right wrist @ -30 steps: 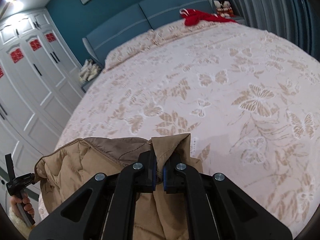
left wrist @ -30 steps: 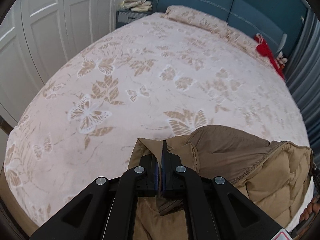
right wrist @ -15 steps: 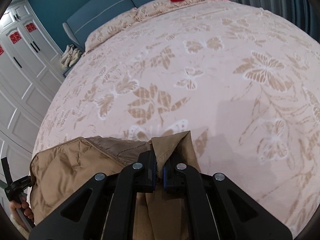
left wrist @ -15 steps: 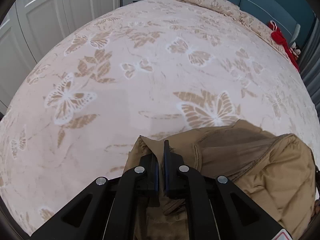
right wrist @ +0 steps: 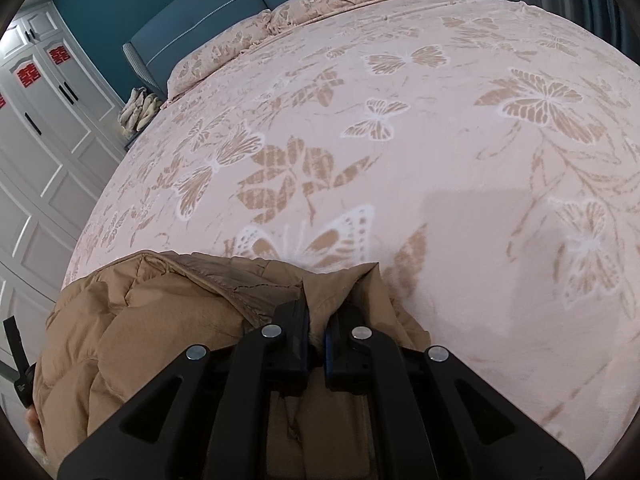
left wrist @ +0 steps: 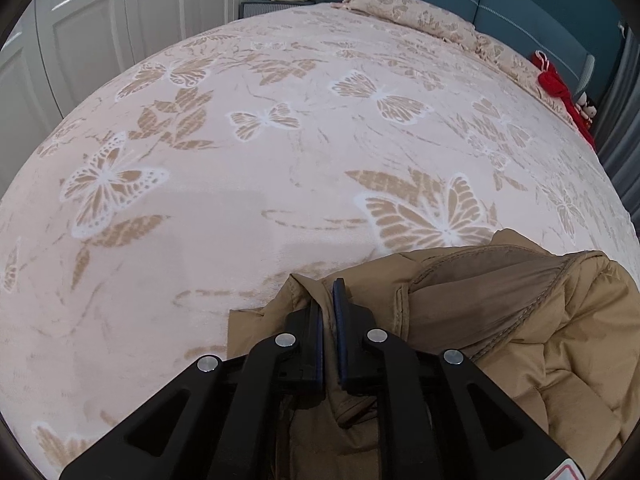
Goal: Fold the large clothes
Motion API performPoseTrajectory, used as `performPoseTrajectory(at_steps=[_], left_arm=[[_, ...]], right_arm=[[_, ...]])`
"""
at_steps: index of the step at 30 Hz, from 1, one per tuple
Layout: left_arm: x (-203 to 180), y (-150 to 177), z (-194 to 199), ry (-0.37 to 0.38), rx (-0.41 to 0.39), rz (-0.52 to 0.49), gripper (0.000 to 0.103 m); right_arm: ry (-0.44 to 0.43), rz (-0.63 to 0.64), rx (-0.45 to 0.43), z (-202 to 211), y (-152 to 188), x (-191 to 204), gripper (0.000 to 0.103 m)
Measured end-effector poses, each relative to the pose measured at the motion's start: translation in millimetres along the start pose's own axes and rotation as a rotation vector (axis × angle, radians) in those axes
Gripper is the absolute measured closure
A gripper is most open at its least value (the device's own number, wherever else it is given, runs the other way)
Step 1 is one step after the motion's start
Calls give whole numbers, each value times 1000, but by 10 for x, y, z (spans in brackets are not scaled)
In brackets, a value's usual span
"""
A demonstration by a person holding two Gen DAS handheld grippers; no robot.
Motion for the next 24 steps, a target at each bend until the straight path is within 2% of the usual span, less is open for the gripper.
performPoseTrajectory(at_steps=[7, 11, 12, 13, 14, 15, 16, 17, 19, 21, 23, 24], left_arm=[[18, 35, -23, 17, -49, 19, 91], [81, 0, 53, 52, -28, 37, 91], [111, -8, 113, 57, -12, 43, 89], [166, -11, 232, 61, 2, 56, 87], [206, 0, 334, 64, 0, 64, 82], [279, 12, 488, 58, -14, 77, 61], [359, 22, 651, 32, -39, 97, 48], [487, 34, 917, -7, -102, 129, 31], [688, 46, 1424, -18, -226, 147, 30], [720, 26, 1813, -70, -293, 117, 30], [610, 10, 2087, -80, -338, 77, 30], [489, 1, 2190, -60, -345, 47, 30]], right_arm=[[-49, -21, -37, -1, 39, -56, 99], [-111, -82, -22, 93, -7, -149, 95], [-116, -106, -24, 207, -22, -173, 91], [-124, -123, -39, 323, -20, -196, 80], [-123, -143, -72, 507, -5, -233, 58], [-114, -152, -102, 643, 12, -260, 50], [-101, -157, -155, 877, 46, -303, 45], [-94, -146, -193, 1104, 82, -335, 45], [-47, -112, -226, 1439, 145, -353, 45], [-10, -75, -243, 1685, 228, -310, 47], [-1, -4, -235, 1849, 324, -113, 61], [4, 44, -229, 1880, 366, 55, 65]])
Point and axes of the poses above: each gripper's, at about its wrist camera, not at the fingertips, and z roughly against the way its jaws point, x to its left, y to its underside, the point moved 2 cm from there along -z, roughly the way its jaws point, and after that the axes turned 8 degrees about x, right-handed, at the moved point
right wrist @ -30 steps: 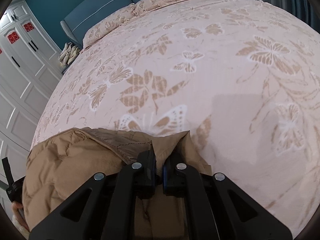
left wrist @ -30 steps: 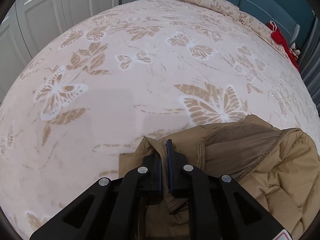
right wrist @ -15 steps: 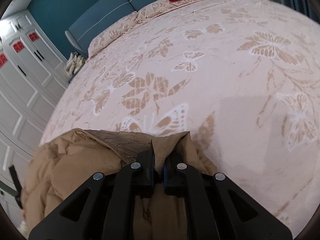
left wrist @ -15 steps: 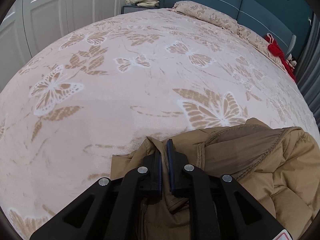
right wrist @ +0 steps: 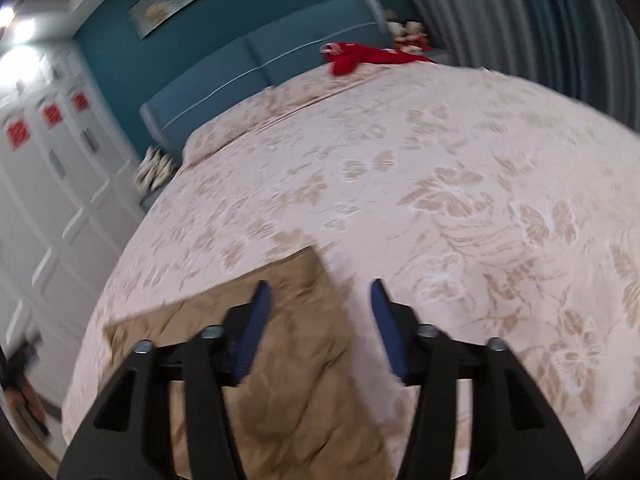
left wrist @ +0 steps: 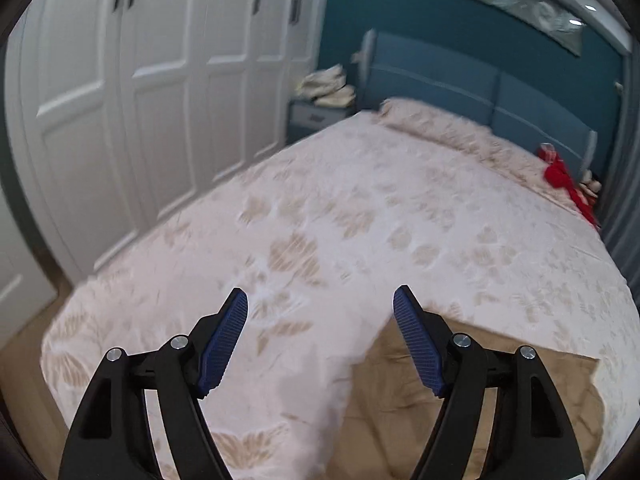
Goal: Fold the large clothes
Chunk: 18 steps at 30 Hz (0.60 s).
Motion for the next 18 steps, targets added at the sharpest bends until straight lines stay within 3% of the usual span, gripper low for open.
performPoseTrajectory(at_steps=[2, 4, 8, 12, 18], left_arm=[[-302, -15, 77, 52, 20, -65, 33], [-663, 32, 65, 99, 53, -133, 38], [-1457, 237, -209, 157, 140, -241, 53], [-1873, 341, -572, 134, 214, -243, 61], [-2265, 459, -1009, 24, 221, -319, 67]], right_arm=[[-7, 92, 14, 1, 51, 352, 81], [-22, 173, 39, -69, 114, 733, 87], [-88, 272, 100, -384, 215, 1464, 89], [-80, 300, 138, -698, 183, 1790, 89], [-19, 271, 183, -1274, 129, 1873, 89]])
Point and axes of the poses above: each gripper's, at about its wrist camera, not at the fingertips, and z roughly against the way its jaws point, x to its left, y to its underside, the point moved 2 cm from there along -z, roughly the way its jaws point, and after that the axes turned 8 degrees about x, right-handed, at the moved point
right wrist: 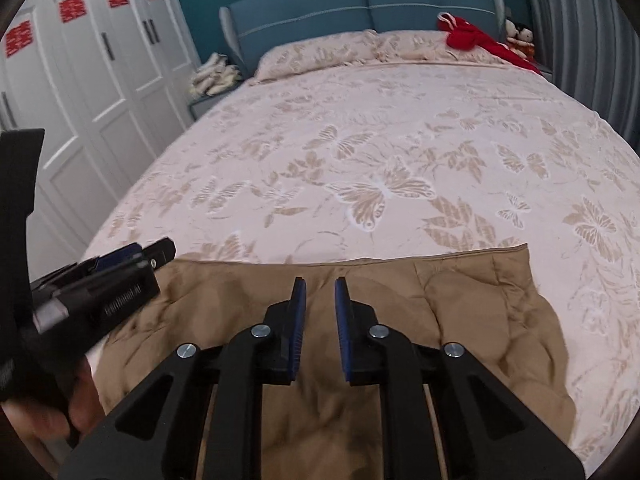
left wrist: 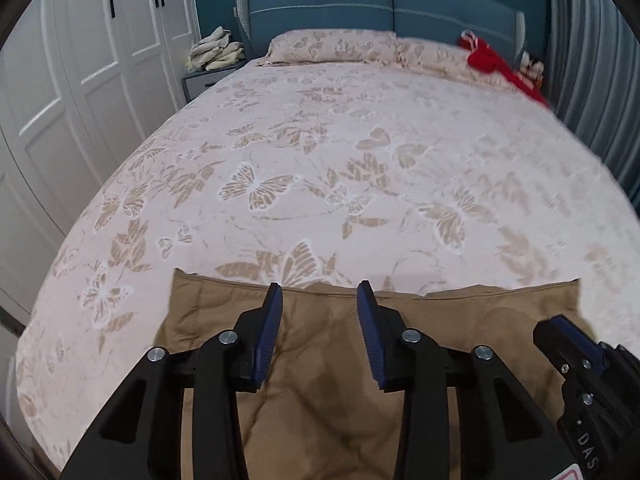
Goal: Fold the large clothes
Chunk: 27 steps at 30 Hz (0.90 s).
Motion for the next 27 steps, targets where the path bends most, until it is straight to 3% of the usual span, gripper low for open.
performPoseTrajectory(at_steps=[6, 15, 27], left_arm=[[-93, 162, -508, -16, 102, 35, 69], [-141, 297, -773, -60, 74, 77, 69], [-202, 369, -1000, -96, 17, 77, 68]], right_arm=[[10, -37, 52, -467, 94, -51, 89], [35, -45, 50, -804, 257, -106, 95], [5, -66, 58, -1058, 351, -217, 101]])
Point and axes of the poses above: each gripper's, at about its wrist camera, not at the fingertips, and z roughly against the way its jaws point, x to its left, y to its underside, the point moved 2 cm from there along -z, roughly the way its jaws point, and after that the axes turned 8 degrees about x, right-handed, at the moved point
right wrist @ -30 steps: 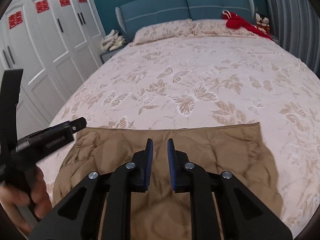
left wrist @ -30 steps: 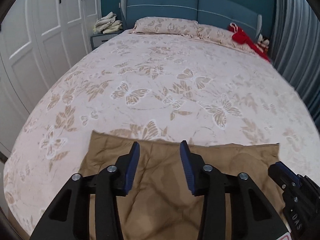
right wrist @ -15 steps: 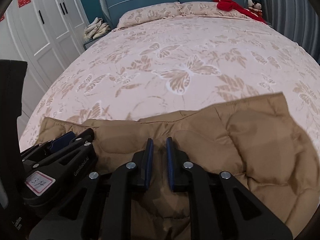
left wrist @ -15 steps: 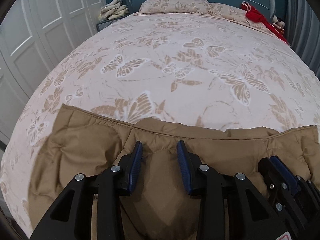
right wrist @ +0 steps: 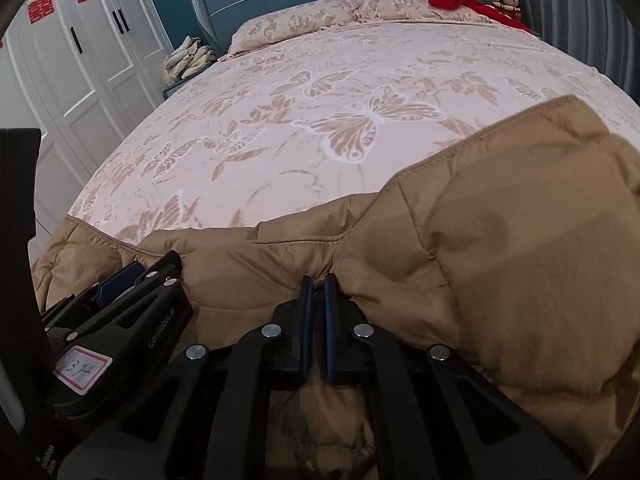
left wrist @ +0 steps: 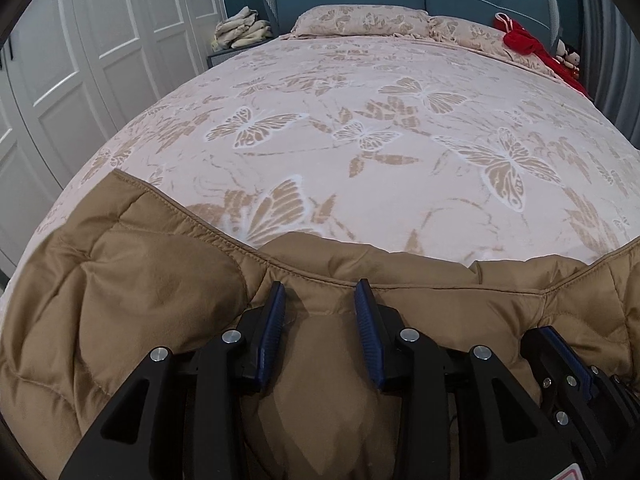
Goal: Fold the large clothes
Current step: 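Grasp the garment hem with both grippers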
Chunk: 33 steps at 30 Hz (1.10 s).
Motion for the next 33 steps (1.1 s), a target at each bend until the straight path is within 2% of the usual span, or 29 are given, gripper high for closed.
performPoseTrajectory(at_steps=[33], left_arm=[[-1, 75, -126, -6, -79, 39, 68]], right_arm=[[2, 3, -53, -139, 41, -46, 103]])
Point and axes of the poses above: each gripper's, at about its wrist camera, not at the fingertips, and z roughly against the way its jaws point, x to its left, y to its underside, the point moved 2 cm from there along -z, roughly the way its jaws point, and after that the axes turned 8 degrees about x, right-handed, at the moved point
